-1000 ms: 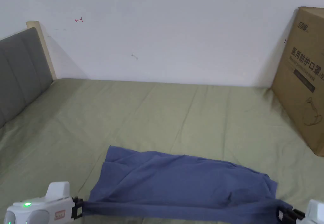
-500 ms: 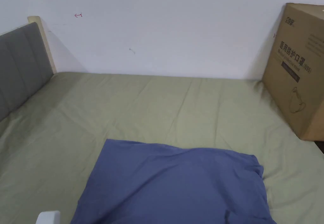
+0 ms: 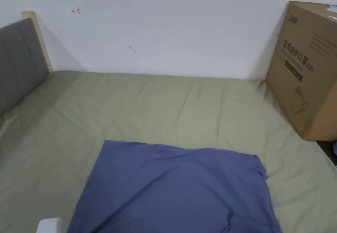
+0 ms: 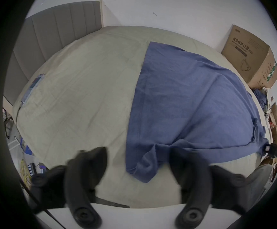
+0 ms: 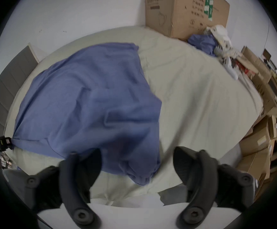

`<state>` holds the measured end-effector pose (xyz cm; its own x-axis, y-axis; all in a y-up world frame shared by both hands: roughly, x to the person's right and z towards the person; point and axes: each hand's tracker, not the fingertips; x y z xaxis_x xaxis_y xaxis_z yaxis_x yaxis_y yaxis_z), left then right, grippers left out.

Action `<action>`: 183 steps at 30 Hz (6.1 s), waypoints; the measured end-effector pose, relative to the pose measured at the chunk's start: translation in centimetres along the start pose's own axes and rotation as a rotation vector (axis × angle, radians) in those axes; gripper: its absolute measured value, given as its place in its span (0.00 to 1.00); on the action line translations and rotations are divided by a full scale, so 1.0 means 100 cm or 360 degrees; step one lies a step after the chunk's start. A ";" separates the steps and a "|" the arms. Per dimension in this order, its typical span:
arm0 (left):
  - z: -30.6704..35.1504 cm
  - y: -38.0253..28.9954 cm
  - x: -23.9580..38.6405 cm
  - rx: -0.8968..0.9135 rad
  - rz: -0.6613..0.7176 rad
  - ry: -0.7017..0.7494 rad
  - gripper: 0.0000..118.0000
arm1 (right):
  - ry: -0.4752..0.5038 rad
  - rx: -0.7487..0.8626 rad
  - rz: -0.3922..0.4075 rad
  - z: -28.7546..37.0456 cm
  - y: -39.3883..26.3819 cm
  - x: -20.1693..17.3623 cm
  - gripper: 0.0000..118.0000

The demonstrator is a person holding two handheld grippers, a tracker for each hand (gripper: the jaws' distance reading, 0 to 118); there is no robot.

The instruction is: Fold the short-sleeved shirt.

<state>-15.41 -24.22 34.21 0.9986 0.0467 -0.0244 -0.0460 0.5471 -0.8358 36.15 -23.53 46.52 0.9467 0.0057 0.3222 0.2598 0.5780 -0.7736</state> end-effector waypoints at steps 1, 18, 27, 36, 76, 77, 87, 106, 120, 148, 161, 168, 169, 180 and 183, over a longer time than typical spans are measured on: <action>0.008 0.003 0.003 0.0078 0.0001 -0.0001 0.84 | 0.0013 0.0070 0.0010 0.009 0.006 -0.003 0.80; 0.138 0.070 0.062 0.1113 0.0018 -0.0222 0.64 | 0.0025 0.1026 0.0104 0.136 0.087 -0.038 0.79; 0.141 0.061 0.072 0.1136 -0.0255 -0.0161 0.00 | 0.0005 0.1158 0.0174 0.150 0.082 -0.040 0.00; 0.091 0.045 0.044 0.0687 -0.0173 -0.0156 0.00 | 0.0035 0.1087 0.0150 0.141 0.077 -0.035 0.00; 0.017 0.006 0.013 0.0102 -0.0042 -0.0223 0.03 | 0.0015 -0.0020 0.0026 -0.024 -0.027 0.008 0.49; 0.016 0.007 0.013 0.0112 -0.0055 -0.0207 0.03 | 0.0031 0.0000 0.0007 -0.025 -0.029 0.009 0.30; 0.020 0.033 0.010 0.0166 0.0004 -0.0228 0.03 | 0.0127 0.0273 -0.0035 0.013 0.015 0.009 0.03; -0.102 0.148 0.060 -0.0036 -0.0228 -0.0110 0.03 | 0.0027 0.0130 0.0080 -0.104 0.140 -0.009 0.03; -0.085 0.162 0.054 0.0075 -0.0074 -0.0131 0.83 | -0.0016 0.0140 0.0007 -0.104 0.141 -0.017 0.77; 0.118 0.082 0.060 0.1042 -0.0152 -0.0176 0.00 | 0.0033 0.1073 0.0100 0.125 0.101 -0.024 0.00; -0.007 0.101 0.035 0.0176 -0.0095 -0.0092 0.00 | 0.0055 0.0966 0.0086 0.097 0.112 -0.024 0.00; -0.057 0.100 0.024 -0.0016 0.0017 0.0037 0.77 | 0.0028 0.0861 0.0092 0.076 0.112 -0.024 0.00; -0.063 0.101 0.023 -0.0029 0.0023 0.0028 0.78 | 0.0026 0.0844 0.0091 0.073 0.112 -0.023 0.00; -0.077 0.090 0.031 -0.0086 -0.0030 -0.0118 0.03 | 0.0010 0.0568 -0.0012 0.027 0.109 -0.005 0.05; -0.064 0.092 0.030 -0.0009 -0.0061 -0.0108 0.02 | -0.0023 0.0357 -0.0084 -0.006 0.107 0.007 0.43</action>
<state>-12.66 -24.39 22.90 0.9956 0.0821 0.0448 -0.0072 0.5451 -0.8383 39.66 -17.82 38.20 0.9296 -0.0187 0.3682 0.2586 0.7448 -0.6151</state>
